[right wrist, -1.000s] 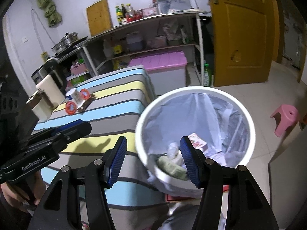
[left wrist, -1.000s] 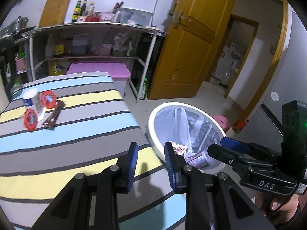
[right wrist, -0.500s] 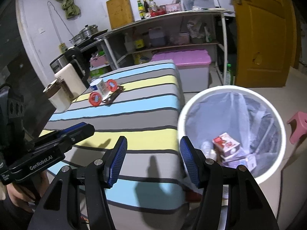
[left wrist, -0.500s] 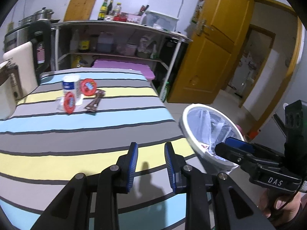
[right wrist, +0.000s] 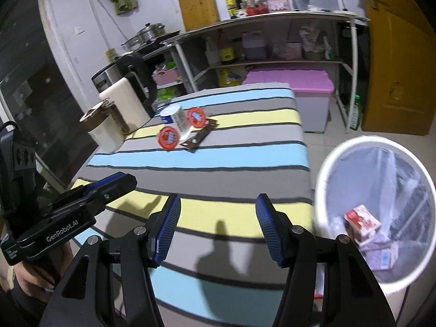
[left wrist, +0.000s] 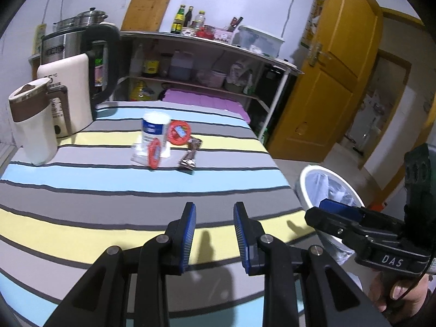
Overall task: Collect trash
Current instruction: 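Move both open tools back toward the table, then grasp the brown chocolate wrapper with the right tool while the left tool grasps the clear plastic packet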
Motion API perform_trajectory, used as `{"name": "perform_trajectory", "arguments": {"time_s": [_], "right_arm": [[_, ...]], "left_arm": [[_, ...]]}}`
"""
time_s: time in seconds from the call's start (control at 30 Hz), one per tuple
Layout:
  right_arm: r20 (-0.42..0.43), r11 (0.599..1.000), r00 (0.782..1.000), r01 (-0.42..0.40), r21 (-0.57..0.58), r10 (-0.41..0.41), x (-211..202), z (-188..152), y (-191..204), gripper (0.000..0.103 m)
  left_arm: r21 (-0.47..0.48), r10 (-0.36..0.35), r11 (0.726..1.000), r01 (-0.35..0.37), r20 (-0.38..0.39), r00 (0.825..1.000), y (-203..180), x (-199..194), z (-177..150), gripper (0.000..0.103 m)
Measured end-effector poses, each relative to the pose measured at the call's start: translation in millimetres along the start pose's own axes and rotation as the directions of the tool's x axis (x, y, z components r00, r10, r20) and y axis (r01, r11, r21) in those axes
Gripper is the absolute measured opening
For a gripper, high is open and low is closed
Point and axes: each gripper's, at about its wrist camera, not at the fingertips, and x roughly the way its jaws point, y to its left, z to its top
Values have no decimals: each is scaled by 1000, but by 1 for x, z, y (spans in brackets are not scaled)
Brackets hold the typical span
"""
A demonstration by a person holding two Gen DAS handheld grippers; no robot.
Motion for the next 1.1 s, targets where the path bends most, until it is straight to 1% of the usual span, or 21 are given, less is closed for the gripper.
{"name": "perform_trajectory", "arguments": {"time_s": [0.2,0.23,0.27,0.43,0.5,0.57,0.7,0.77,0.83,1.1], "right_arm": [[-32,1000,999,-26,-17,25,32,15,12,57],[-38,999,999,-31,-16,30,37,18,13,56],[-44,999,998,-35,-17,34,43,20,15,54],[-59,999,997,-47,-25,46,67,35,24,53],[-68,998,996,-54,-27,53,79,41,27,53],[-78,998,995,-60,-27,58,91,46,30,49],[-95,998,993,-67,-11,66,113,55,32,49],[-96,998,993,-67,-6,67,124,60,33,49],[-100,998,993,-65,7,65,133,65,33,49],[-115,997,991,-60,57,66,169,81,26,49]], "left_arm": [[-10,25,1000,-25,-7,1000,24,12,14,28],[-14,29,999,-29,-10,1000,29,15,17,29],[-17,33,999,-33,-12,999,33,18,19,29],[-43,39,998,-40,-24,999,55,33,28,35],[-48,45,998,-46,-25,999,61,38,31,35],[-49,50,998,-51,-25,998,66,42,34,35],[-53,64,996,-66,-24,998,79,48,40,39],[-59,65,996,-66,-23,998,83,51,42,45],[-63,62,996,-63,-25,998,87,54,43,47],[-49,54,997,-55,-35,998,93,67,50,50]]}}
